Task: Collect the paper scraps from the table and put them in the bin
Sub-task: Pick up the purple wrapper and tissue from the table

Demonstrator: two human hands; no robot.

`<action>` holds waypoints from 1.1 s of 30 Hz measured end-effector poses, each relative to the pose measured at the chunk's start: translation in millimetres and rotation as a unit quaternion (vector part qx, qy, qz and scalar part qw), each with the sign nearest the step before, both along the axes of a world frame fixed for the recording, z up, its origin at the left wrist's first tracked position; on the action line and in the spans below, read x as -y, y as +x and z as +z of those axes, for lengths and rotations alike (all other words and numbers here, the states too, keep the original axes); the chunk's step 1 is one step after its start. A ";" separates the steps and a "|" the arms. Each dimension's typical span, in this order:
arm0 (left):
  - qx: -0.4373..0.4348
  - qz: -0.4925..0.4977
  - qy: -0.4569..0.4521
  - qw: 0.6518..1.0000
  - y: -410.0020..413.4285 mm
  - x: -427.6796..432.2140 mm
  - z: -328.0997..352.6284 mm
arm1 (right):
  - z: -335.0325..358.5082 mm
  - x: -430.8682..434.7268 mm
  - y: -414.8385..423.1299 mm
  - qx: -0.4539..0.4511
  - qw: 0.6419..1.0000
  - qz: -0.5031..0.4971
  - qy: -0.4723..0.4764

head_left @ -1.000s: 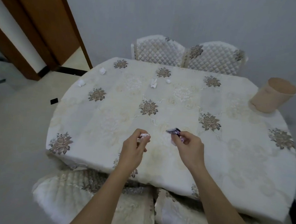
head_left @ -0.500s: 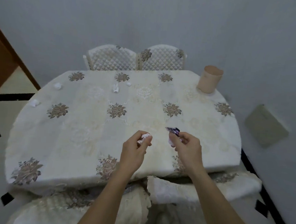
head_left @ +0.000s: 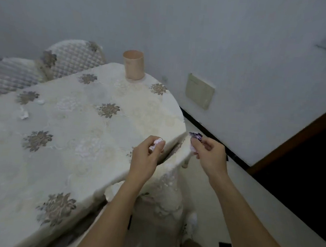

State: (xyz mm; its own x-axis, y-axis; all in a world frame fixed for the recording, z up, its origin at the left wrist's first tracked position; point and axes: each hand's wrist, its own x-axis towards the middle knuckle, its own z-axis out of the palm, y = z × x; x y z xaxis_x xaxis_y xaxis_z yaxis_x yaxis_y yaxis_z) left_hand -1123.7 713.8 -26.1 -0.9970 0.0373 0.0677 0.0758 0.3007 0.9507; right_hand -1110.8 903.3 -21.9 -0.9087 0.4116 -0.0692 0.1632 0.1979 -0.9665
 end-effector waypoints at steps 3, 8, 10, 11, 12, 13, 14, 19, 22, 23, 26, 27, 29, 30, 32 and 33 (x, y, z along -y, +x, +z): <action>-0.011 -0.043 -0.005 0.999 -7.4 -36.5 1.5 | -2.2 -35.7 7.2 0.007 0.999 -0.043 0.002; -0.021 -0.086 -0.017 0.996 -30.5 -100.1 1.9 | -2.3 -94.8 1.5 -0.010 0.996 -0.079 -0.034; -0.024 -0.095 -0.023 0.995 -45.2 -128.4 -2.0 | -4.9 -121.3 -7.7 -0.014 0.995 -0.090 -0.039; -0.022 -0.099 -0.023 0.995 -53.1 -144.0 -2.8 | -6.6 -135.4 -13.8 -0.014 0.995 -0.093 -0.041; -0.019 -0.103 -0.024 0.994 -61.7 -160.6 -3.5 | -10.6 -151.0 -21.5 -0.015 0.994 -0.095 -0.041; -0.014 -0.105 -0.024 0.994 -70.7 -177.4 -4.0 | -13.0 -166.4 -29.9 -0.015 0.994 -0.097 -0.039; -0.008 -0.105 -0.023 0.994 -80.5 -194.4 -4.5 | -15.3 -182.7 -39.3 -0.014 0.995 -0.097 -0.034; -0.003 -0.079 -0.032 0.996 -133.3 -275.4 -0.7 | -14.7 -268.9 -94.0 0.000 0.996 -0.090 -0.006; -0.004 -0.058 -0.038 0.998 -161.4 -315.6 2.7 | -11.3 -314.1 -124.1 0.004 0.998 -0.068 -0.001; -0.003 -0.054 -0.039 0.998 -169.3 -327.0 3.6 | -9.1 -326.7 -133.2 0.003 0.998 -0.061 0.001; 0.000 -0.043 -0.047 0.998 -189.7 -354.0 4.3 | -5.1 -355.4 -159.2 -0.002 0.999 -0.047 0.006; 0.002 -0.037 -0.051 0.998 -196.3 -360.8 4.7 | -5.0 -362.3 -168.0 -0.002 0.999 -0.045 0.005; 0.002 -0.025 -0.053 0.998 -212.3 -372.2 5.5 | -5.6 -373.3 -187.0 -0.002 0.999 -0.040 0.005; 0.004 -0.019 -0.054 0.998 -221.4 -376.9 5.9 | -6.5 -377.9 -196.9 -0.001 0.999 -0.034 0.005; 0.011 -0.005 -0.048 0.999 -240.0 -383.7 5.4 | -7.9 -385.4 -217.6 0.002 1.000 -0.021 0.007; 0.012 0.003 -0.043 0.999 -249.2 -386.3 4.5 | -8.9 -388.7 -228.8 0.005 1.000 -0.016 0.009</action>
State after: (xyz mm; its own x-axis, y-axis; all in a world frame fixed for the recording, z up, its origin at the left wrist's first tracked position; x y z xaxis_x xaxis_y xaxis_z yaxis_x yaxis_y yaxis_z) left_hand -1372.9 1100.1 -21.7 -0.9985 0.0366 0.0412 0.0521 0.3825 0.9225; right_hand -1339.6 1292.0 -30.8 -0.8944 0.4418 -0.0696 0.1788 0.2104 -0.9611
